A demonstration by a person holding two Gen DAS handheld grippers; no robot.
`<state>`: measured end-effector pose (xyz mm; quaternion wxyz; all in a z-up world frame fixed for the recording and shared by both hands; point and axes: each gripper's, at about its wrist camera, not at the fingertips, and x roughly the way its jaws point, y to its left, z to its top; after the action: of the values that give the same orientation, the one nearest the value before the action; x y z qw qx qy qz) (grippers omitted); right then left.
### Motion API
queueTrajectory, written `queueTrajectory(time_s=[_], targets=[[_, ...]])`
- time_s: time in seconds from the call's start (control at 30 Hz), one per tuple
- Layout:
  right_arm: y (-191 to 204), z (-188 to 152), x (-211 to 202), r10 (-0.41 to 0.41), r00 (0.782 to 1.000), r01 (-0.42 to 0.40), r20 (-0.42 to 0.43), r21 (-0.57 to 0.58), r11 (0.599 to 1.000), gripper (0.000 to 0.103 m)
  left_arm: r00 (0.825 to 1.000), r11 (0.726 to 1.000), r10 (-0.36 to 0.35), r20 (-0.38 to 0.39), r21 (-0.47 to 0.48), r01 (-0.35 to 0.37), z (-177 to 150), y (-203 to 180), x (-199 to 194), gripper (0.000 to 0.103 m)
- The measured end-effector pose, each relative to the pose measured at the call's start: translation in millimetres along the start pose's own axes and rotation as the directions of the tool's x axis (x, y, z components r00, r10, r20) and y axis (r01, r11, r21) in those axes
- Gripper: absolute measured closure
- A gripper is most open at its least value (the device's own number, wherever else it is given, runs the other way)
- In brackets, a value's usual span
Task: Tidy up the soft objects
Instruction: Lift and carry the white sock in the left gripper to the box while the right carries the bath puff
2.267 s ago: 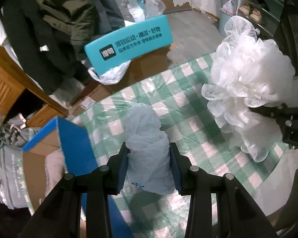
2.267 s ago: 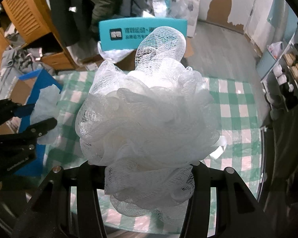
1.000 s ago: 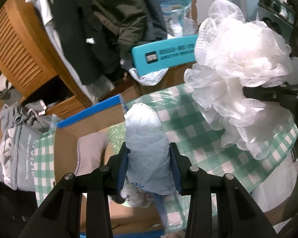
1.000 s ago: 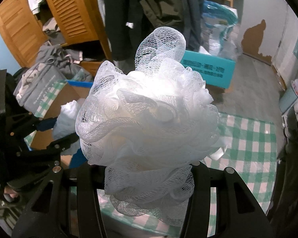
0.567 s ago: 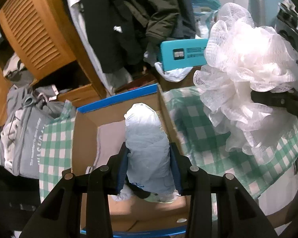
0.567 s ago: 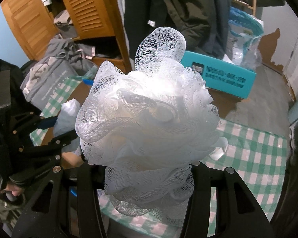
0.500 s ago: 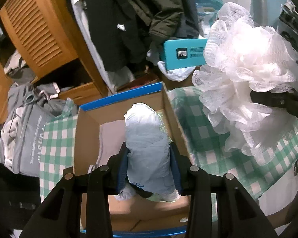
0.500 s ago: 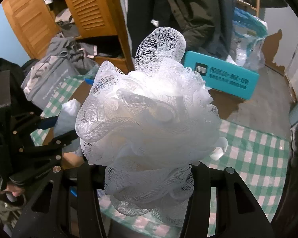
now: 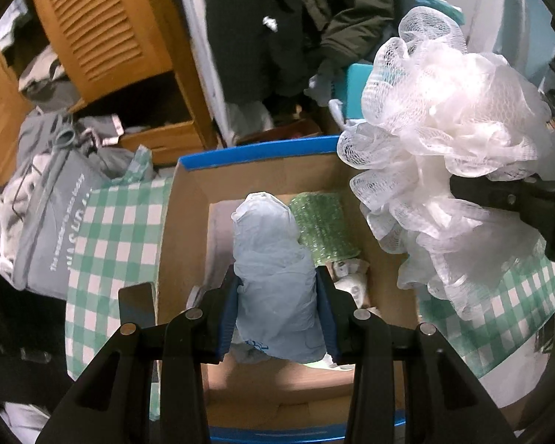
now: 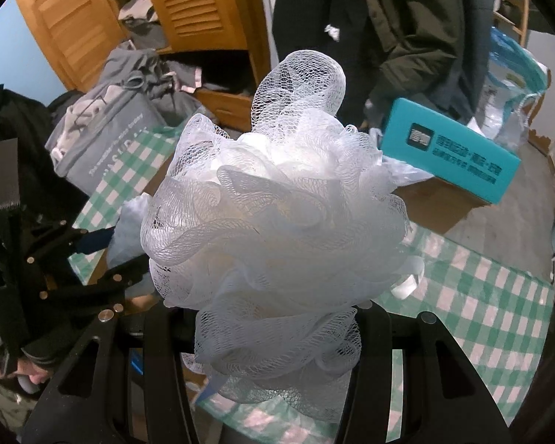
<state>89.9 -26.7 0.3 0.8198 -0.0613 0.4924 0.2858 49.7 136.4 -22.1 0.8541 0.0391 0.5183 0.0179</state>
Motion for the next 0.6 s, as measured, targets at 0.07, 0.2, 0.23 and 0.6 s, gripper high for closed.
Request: queueTrajectory(time_s=[0.07,0.2,0.23,0.6], targets=[[6,5,6,-0.003,1.000,0.002,-0.008,-0.009,1.000,0.055,1.000,1.000,-0.004,-0.011,-0.019,0.004,-2,7,4,0.063],[18,15,15,0.004,1.000,-0.005,-0.019,-0.027,1.000,0.055,0.999,0.998,-0.020,-0.034,-0.059,0.018,-6,20,11,0.063],[21,19,17,0.006,1.000,-0.006,-0.020,-0.033,0.999,0.055,0.999,0.998,-0.023,-0.037,-0.067,0.021,-6,22,12,0.063],[40,35,50,0.031,0.997,-0.033,-0.065,-0.032,0.999,0.053,0.999,0.996,-0.017,-0.031,-0.091,0.014,-2,32,11,0.063]])
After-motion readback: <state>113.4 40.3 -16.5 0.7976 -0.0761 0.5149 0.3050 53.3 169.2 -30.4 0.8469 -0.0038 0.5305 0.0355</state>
